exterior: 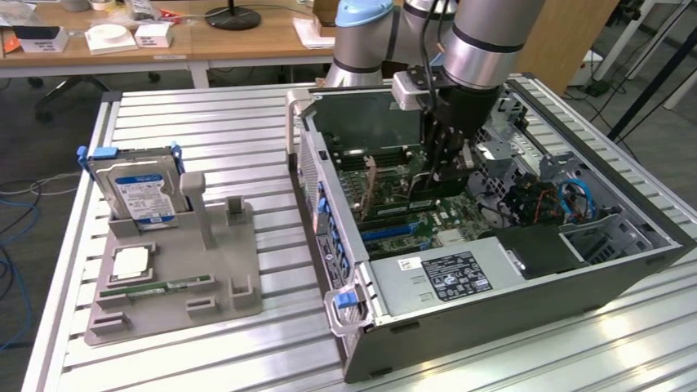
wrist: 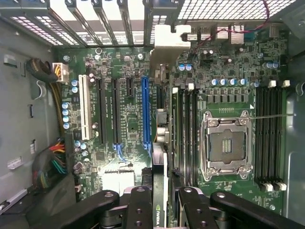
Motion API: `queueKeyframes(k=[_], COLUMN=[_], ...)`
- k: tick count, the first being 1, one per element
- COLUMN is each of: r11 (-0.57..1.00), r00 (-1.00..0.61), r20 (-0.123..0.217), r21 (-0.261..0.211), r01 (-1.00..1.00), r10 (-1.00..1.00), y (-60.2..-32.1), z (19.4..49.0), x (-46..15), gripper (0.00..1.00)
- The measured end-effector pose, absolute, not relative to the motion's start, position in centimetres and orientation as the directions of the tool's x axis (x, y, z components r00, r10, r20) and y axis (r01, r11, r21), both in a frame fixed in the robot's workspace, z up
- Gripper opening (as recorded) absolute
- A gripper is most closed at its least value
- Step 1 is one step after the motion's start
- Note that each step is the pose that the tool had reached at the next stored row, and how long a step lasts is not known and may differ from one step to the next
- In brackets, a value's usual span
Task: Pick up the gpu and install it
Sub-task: 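Insert the gpu into the slot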
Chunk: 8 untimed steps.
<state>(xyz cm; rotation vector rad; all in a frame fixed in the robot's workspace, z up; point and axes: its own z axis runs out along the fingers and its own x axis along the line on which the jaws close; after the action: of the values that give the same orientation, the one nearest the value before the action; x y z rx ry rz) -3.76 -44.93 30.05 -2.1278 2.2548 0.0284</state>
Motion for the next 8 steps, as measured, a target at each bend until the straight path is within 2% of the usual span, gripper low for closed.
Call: queueKeyframes(k=[8], r11=[0.074], r00=[-0.073], r20=[-0.044], r21=[-0.015], r01=[-0.997], r10=[-0.996], y=[-44.96], z=[29.85], x=[-4.28], gripper=[0.26])
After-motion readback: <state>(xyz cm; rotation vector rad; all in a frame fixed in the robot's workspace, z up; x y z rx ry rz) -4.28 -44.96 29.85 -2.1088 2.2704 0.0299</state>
